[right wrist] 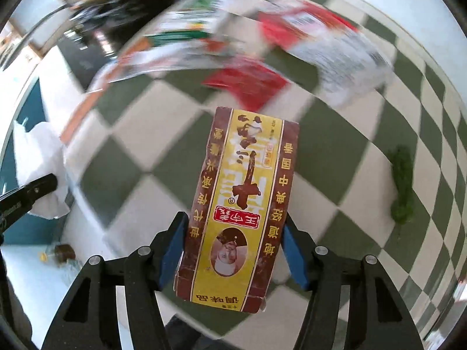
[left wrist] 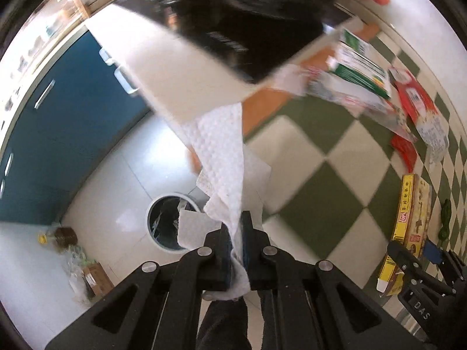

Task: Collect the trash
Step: 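Carry the yellow box and tissue over the bin and open both tools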

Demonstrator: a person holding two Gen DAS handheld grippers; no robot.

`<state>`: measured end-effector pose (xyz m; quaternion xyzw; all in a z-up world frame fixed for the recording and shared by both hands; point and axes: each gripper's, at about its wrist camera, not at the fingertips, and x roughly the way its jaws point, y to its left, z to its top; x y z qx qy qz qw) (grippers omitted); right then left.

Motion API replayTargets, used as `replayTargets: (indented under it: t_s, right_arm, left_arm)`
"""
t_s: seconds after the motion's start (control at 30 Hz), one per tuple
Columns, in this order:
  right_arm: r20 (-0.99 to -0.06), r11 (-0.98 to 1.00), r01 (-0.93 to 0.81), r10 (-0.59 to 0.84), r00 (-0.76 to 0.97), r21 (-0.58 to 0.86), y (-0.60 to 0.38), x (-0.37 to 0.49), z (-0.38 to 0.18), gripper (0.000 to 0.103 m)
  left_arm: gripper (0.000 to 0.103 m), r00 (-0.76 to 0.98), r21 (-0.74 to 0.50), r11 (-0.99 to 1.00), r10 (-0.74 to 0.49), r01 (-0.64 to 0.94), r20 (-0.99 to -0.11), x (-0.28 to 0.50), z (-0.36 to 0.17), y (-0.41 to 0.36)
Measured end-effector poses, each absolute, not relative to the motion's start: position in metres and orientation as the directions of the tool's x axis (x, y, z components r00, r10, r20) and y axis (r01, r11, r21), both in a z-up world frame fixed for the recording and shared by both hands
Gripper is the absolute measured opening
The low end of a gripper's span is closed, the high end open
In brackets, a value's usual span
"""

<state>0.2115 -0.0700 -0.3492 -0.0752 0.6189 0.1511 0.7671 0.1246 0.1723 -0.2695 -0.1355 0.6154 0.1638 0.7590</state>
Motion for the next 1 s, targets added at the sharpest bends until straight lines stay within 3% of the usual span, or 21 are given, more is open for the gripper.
replayTargets:
  t_s: [0.2,0.37,0.5,0.83,1.0]
  right_arm:
    - [-0.951,0.853,-0.497,0.269,0.151,0.162,0.016,0.175,-0.337,0.063]
    - [-0.936,0.744,-0.607,0.352,0.0,0.28,0.109,0.126,-0.371,0.063]
    - [-0.932,0.686,-0.647,0.345,-0.114,0.333,0.178,0.096,-0.446,0.063]
    - [-0.951,0.721,-0.623,0.194,-0.242,0.305,0.264,0.087,-0.718,0.063]
    - [-0.938,0.695,-0.645,0.135,-0.318,0.318,0.285,0.083,-0.818,0.063]
  left_arm:
    - [0.003,0.177,-0.066,0.832,0.039,-0.551,-0.983,0.068,-0.282,0.232]
    - [0.003,0.132,-0.122,0.706,-0.042,-0.698,-0.99,-0.006,-0.336,0.31]
    - [0.003,0.098,-0.15,0.609,-0.118,-0.779,-0.988,-0.043,-0.417,0.357]
    - [0.004,0.087,-0.256,0.441,-0.367,-0.86,-0.926,-0.073,-0.694,0.43]
    - [0.007,0.04,-0.264,0.457,-0.443,-0.85,-0.895,-0.072,-0.786,0.432]
